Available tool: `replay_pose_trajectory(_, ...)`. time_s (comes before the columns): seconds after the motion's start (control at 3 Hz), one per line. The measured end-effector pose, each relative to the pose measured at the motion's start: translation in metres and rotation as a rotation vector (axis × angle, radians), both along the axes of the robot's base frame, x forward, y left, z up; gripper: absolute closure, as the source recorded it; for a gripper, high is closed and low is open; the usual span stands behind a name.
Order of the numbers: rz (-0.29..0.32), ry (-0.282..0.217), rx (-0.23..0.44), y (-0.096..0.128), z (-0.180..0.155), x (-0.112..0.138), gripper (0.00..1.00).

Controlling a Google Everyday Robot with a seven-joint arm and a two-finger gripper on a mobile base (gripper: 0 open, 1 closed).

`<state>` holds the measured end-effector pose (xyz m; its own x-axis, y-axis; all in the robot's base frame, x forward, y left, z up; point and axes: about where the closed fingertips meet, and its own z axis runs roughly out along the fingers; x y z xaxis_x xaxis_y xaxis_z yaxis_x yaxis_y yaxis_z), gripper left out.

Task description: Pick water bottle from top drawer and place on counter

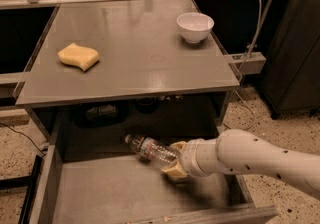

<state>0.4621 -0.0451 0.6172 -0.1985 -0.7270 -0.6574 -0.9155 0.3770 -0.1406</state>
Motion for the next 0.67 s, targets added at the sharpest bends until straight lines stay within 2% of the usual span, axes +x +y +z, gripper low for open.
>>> replay_pose_trajectory(0.33,0.046,-0.004,-0.004,-0.004,0.032,0.001,1.0)
replay_pose_trajectory(0.67,0.118,-0.005,0.012,-0.011,0.071,-0.001,1.0)
